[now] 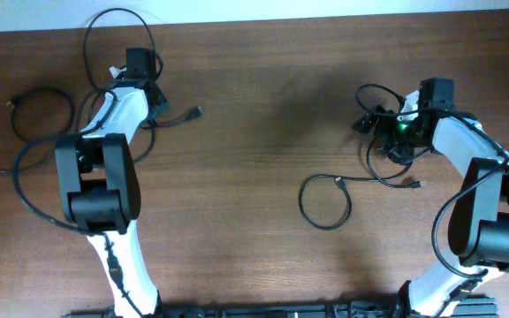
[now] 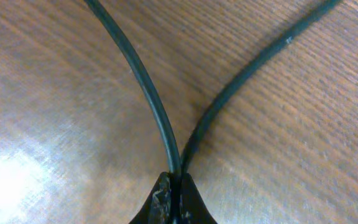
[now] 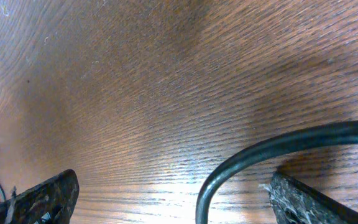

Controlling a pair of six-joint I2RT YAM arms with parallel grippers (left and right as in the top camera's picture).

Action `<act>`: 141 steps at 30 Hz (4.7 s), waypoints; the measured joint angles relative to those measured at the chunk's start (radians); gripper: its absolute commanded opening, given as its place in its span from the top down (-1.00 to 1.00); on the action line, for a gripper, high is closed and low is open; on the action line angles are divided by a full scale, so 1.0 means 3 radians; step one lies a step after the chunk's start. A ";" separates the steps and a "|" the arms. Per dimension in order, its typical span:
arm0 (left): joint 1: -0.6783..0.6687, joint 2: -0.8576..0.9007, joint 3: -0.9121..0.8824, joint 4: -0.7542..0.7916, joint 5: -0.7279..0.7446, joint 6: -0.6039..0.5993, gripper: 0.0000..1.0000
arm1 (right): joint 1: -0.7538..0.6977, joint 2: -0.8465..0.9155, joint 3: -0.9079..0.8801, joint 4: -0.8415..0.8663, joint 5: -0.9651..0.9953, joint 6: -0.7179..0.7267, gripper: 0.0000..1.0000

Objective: Untangle cables

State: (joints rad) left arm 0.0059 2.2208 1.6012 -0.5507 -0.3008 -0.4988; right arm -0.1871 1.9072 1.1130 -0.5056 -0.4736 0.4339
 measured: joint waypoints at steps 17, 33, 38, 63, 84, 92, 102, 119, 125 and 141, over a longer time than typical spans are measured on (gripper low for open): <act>-0.0069 -0.1397 -0.0033 -0.0174 0.0000 -0.0001 1.00 | 0.0000 0.0000 0.0000 0.0000 0.0000 0.0000 -0.97; -0.0069 -0.1368 -0.0051 0.0512 -0.0767 0.1233 1.00 | 0.0000 0.0000 0.0000 0.0000 0.0000 0.0000 -0.97; -0.0069 -0.1483 -0.0055 0.0420 -0.0638 0.1633 1.00 | 0.0000 0.0000 0.0000 0.0000 0.0001 -0.0001 -0.97; 0.0210 -0.0988 -0.0058 0.0074 0.0512 0.2228 1.00 | 0.0000 0.0000 0.0000 0.0000 0.0001 -0.0001 -0.97; -0.0122 -0.1199 0.0024 -0.0088 0.1240 0.2167 -0.98 | 0.0000 0.0000 0.0000 0.0000 0.0001 -0.0001 -0.97; -0.0343 -0.1769 0.0128 -0.0819 0.2041 0.2168 -0.98 | 0.0000 0.0000 0.0000 0.0000 0.0001 0.0000 -0.97; -0.0559 -0.1745 0.0113 -0.1675 0.2204 0.2096 -0.98 | -0.0005 0.0020 -0.0033 0.0459 0.0168 -0.0005 -0.97; -0.1059 -0.1745 0.0113 -0.1705 0.2183 0.2008 -0.98 | -0.0103 0.0130 -0.0070 0.0020 -0.0033 -0.0055 0.92; -0.1059 -0.1745 0.0113 -0.1706 0.1918 0.2007 -0.98 | -0.0075 0.0191 -0.0120 -0.0599 -0.0764 -0.0621 0.92; -0.0512 -0.1745 0.0113 -0.1823 0.0763 0.1048 -0.98 | 0.1588 -0.0760 -0.0055 0.0075 -0.1385 -0.0923 0.84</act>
State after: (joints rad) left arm -0.1478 1.6974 1.6352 -1.0977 -0.0719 -0.1844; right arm 0.2893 1.6791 1.0966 -0.4831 -0.8890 0.1570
